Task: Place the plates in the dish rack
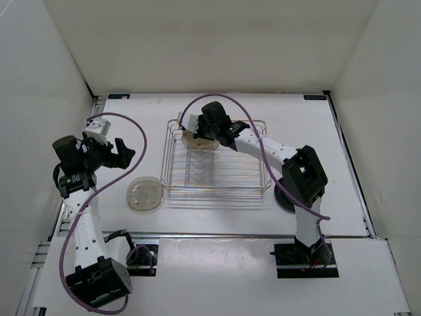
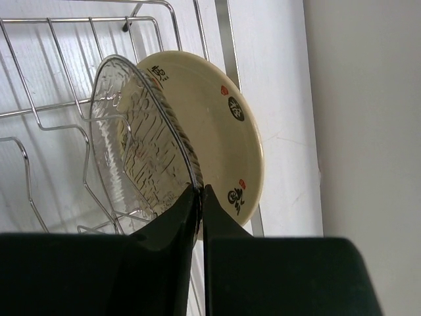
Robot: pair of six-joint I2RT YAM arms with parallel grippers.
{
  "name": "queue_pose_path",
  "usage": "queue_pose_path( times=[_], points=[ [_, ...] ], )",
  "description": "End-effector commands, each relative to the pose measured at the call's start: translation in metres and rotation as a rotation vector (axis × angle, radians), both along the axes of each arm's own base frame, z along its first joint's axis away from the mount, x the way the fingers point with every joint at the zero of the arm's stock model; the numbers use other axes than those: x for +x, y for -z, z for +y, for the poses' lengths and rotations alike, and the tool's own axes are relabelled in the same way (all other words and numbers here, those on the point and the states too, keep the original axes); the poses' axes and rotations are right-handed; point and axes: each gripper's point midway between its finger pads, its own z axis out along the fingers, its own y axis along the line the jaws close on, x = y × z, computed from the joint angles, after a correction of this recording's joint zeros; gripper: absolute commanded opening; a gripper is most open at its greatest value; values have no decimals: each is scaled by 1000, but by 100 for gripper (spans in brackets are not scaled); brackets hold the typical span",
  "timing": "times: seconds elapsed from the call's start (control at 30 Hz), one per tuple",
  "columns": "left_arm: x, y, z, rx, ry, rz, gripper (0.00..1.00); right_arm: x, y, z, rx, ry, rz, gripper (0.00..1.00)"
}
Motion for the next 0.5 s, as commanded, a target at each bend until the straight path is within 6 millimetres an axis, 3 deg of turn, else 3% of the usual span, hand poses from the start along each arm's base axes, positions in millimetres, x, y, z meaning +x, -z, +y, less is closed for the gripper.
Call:
queue_pose_path(
  times=[0.0,0.47],
  points=[
    [-1,0,-1,-12,12,-9,100,-12,15,1,-5,-5,98,10],
    [-3,2,1,-24,10,-5,100,1,20,0,-8,45,62,25]
  ],
)
